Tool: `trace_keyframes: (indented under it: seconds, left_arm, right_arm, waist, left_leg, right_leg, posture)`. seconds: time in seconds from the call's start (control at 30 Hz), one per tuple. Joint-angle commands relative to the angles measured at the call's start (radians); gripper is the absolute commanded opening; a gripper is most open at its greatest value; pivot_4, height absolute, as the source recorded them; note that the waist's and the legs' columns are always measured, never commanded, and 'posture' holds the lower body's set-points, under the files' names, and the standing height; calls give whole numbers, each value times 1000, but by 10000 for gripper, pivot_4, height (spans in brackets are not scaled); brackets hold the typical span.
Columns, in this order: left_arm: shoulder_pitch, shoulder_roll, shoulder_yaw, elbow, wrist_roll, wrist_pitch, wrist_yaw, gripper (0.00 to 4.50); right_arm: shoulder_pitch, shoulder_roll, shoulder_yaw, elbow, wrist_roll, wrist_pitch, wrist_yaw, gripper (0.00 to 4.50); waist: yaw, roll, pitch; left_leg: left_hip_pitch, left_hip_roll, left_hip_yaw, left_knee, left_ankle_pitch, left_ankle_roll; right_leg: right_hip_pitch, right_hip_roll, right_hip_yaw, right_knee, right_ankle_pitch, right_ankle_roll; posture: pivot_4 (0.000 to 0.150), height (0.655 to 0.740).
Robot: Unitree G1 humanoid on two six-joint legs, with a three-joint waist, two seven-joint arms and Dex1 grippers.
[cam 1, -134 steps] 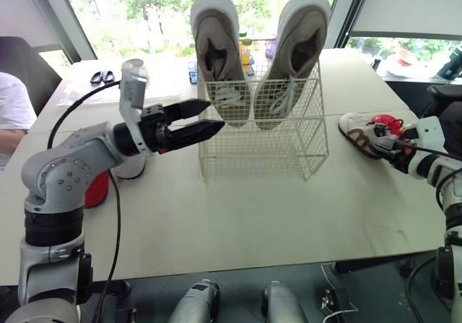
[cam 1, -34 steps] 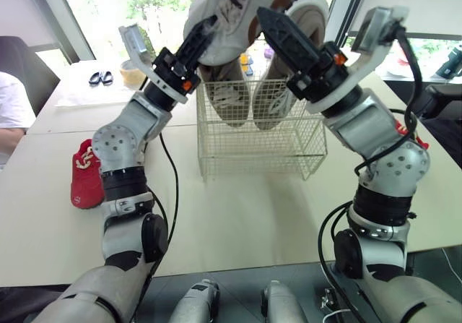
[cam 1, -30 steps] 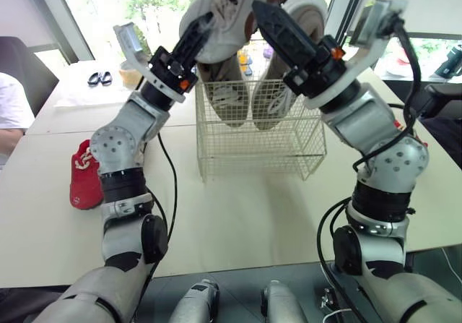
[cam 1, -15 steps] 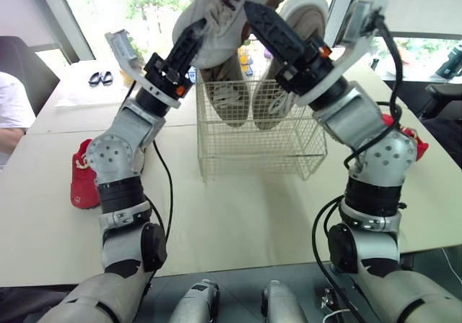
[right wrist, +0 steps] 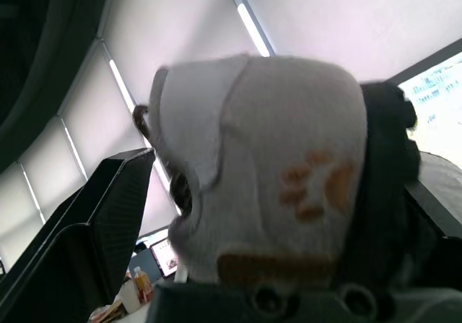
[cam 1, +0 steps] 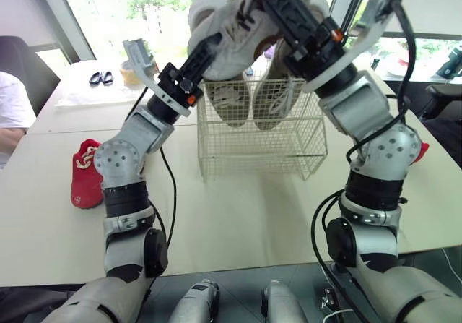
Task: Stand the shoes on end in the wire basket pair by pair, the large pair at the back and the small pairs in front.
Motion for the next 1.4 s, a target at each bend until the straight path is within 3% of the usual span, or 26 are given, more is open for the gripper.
trace_keyframes:
  seconds: [0.03,0.33,0.43,0.67,0.77,0.93,1.03,1.07,1.2,1.4]
  left_arm:
    - [-38,8,23,-12,-32,-38,10,2771]
    - [-19,10,-3,-32,-32,-22,3,2771]
    - [-4,8,-15,-47,-35,-10,0,2771]
    - [17,25,-36,-72,-24,0,8,2771]
    - [6,78,-44,-40,-25,57,45,2771]
    - [41,251,-82,-92,-41,184,-108,27547]
    - [76,373,-101,-113,-14,231,-229,42643]
    - [86,413,-99,-106,2,237,-260,44581]
    - [100,498,-96,-70,65,208,-337,44581]
    - [108,506,-96,-74,115,168,-401,44581]
  right_arm:
    - [7,9,10,-64,34,5,4,44874]
    - [-4,-3,10,-55,24,-7,13,44874]
    - [-18,-4,9,-42,13,-16,17,36232]
    - [-36,-12,0,-30,1,-24,28,4052]
    - [-48,-44,-14,-29,17,0,25,2754]
    - [-92,-233,-28,12,20,109,129,2753]
    - [-111,-413,8,53,-58,156,310,2753]
    - [-120,-498,41,78,-124,147,409,2753]
    - [-160,-708,184,213,-385,-6,750,2753]
    - [-224,-726,303,412,-651,-269,1022,2753]
  waist:
    - [0,0,0]
    - [-1,0,0]
    - [-1,0,0]
    - [0,0,0]
    - [0,0,0]
    - [0,1,0]
    - [0,1,0]
    - [0,1,0]
    - [4,1,1]
    - [0,0,1]
  left_leg:
    - [0,0,0,0,0,0]
    - [0,0,0,0,0,0]
    - [0,0,0,0,0,0]
    - [0,0,0,0,0,0]
    - [0,0,0,0,0,0]
    - [0,0,0,-1,0,0]
    - [0,0,0,-2,0,0]
    - [0,0,0,-3,0,0]
    - [0,0,1,-2,0,0]
    - [0,1,3,-3,0,0]
  right_leg:
    - [0,0,0,0,0,0]
    - [0,0,0,0,0,0]
    - [0,0,0,0,0,0]
    - [0,0,0,0,0,0]
    - [0,0,0,0,0,0]
    - [0,0,0,0,0,0]
    - [-1,0,0,-1,0,0]
    - [-1,1,0,-1,0,0]
    - [0,0,0,-2,0,0]
    - [-1,0,1,-2,0,0]
  posture:
    - [1500,7400]
    - [1500,7400]
    - [1500,7400]
    - [1500,7400]
    - [1500,7400]
    - [1500,7400]
    - [1500,7400]
    - [1500,7400]
    - [1500,7400]
    - [1500,7400]
